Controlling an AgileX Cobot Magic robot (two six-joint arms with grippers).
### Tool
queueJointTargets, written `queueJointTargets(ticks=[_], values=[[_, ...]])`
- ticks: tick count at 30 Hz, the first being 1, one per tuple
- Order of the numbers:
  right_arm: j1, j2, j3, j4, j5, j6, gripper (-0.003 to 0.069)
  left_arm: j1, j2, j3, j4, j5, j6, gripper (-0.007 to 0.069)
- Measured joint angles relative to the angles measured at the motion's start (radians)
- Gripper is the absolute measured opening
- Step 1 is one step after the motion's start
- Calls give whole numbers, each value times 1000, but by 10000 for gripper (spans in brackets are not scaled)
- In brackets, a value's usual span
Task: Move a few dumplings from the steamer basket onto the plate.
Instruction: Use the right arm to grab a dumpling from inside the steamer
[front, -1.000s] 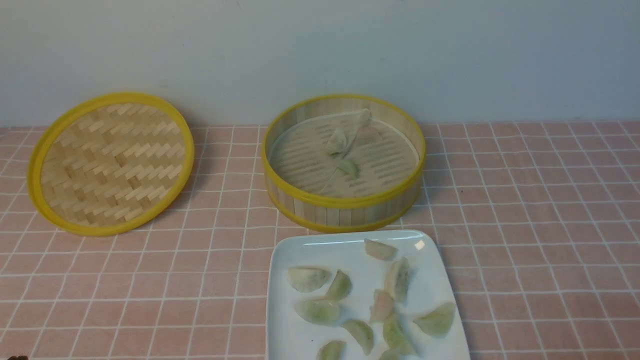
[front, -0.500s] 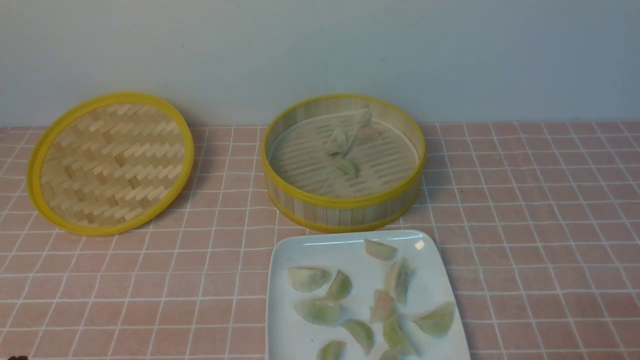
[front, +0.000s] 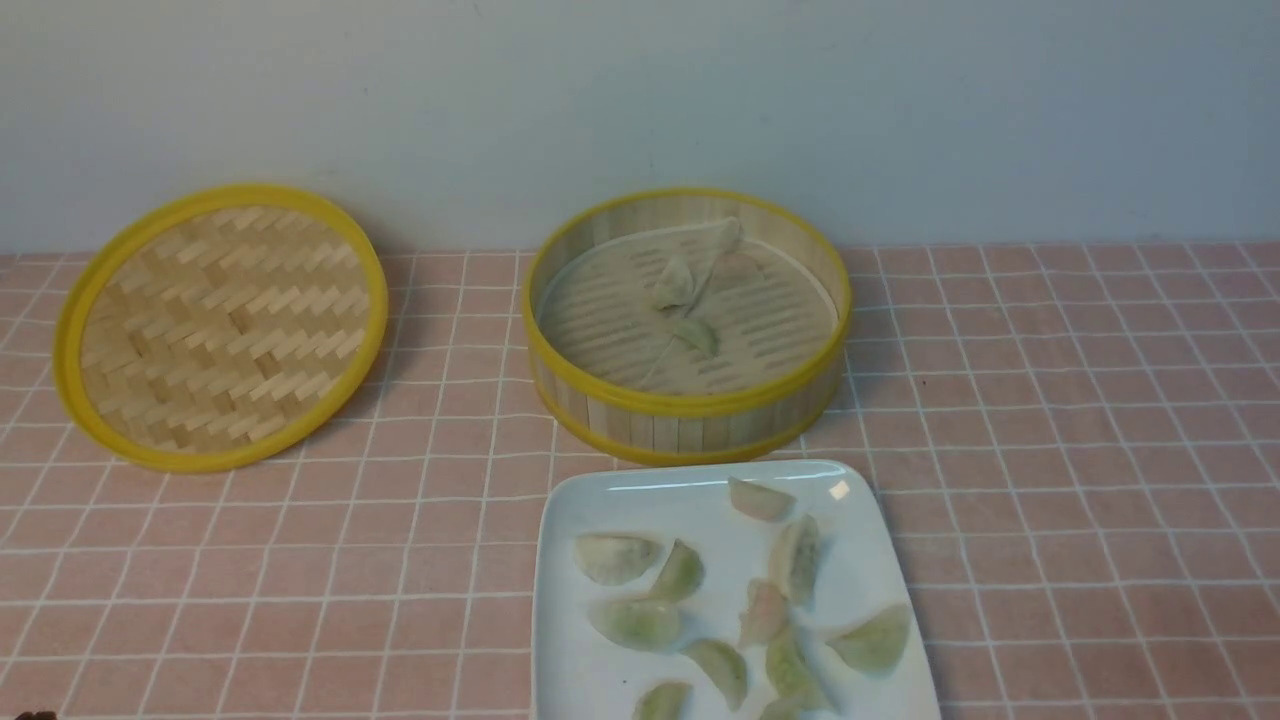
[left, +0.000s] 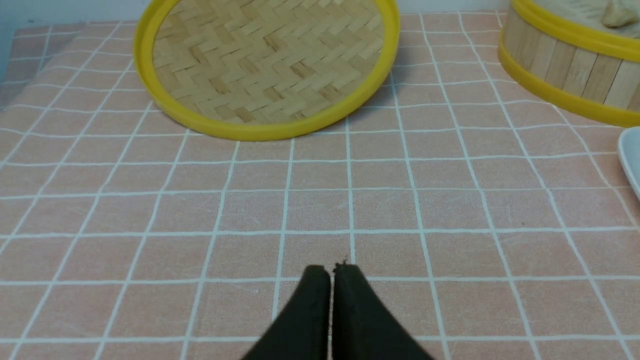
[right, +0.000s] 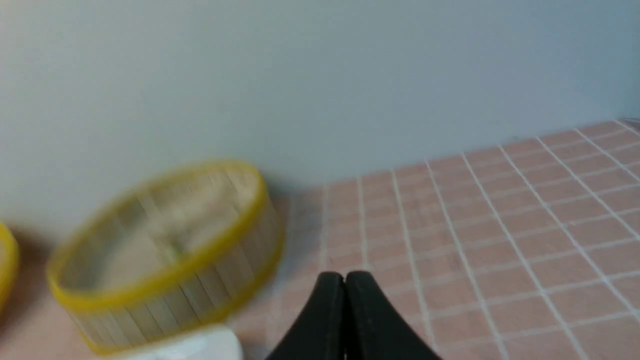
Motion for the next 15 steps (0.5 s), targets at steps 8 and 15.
queueJointTargets(ticks=[8, 15], values=[[0, 0, 0, 255, -237, 69, -15, 0, 0, 0, 0, 0, 0, -6], [0, 20, -163, 255, -207, 118, -15, 0, 0, 0, 0, 0, 0, -6]])
